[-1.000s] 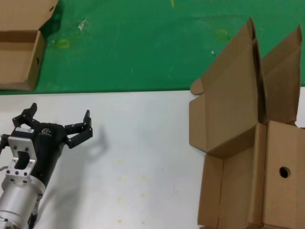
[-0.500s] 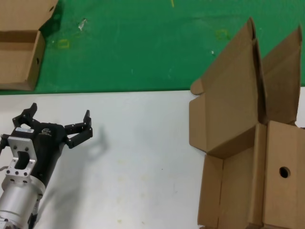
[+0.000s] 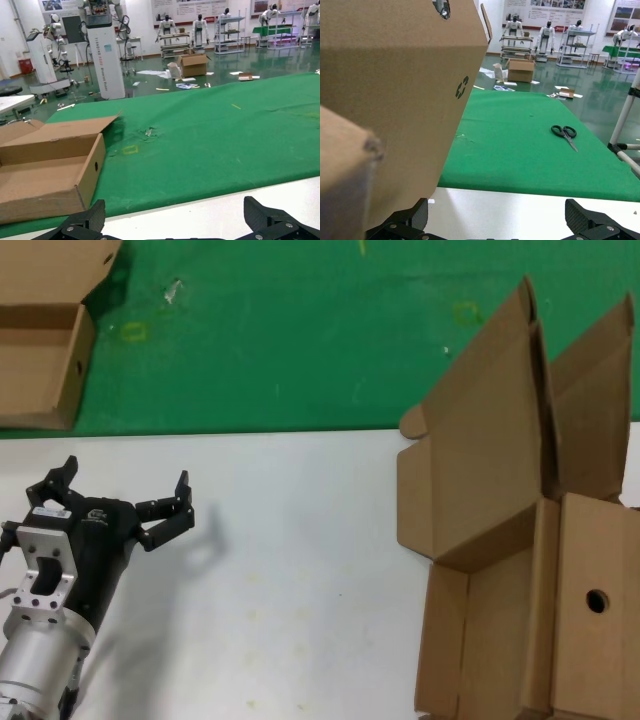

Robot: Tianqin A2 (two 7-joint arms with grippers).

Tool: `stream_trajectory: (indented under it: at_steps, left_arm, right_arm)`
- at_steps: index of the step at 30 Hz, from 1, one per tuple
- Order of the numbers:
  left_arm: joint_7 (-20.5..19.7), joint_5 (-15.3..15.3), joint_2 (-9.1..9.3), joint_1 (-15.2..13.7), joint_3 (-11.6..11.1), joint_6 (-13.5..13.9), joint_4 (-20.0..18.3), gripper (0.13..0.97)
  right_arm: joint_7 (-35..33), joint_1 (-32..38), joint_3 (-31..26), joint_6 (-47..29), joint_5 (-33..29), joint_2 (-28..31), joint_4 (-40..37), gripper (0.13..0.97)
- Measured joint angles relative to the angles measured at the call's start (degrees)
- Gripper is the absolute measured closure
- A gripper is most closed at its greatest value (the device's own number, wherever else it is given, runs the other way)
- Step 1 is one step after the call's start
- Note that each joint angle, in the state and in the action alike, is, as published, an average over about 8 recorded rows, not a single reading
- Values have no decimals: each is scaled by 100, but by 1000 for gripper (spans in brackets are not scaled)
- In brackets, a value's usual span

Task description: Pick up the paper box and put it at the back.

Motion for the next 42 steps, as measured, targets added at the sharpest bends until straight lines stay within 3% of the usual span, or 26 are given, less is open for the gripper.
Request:
stream_trajectory:
  at_steps: [42]
  left_arm:
    - [0,0,0,0,0,0,0,132]
  right_arm:
    - [0,0,0,0,0,0,0,129]
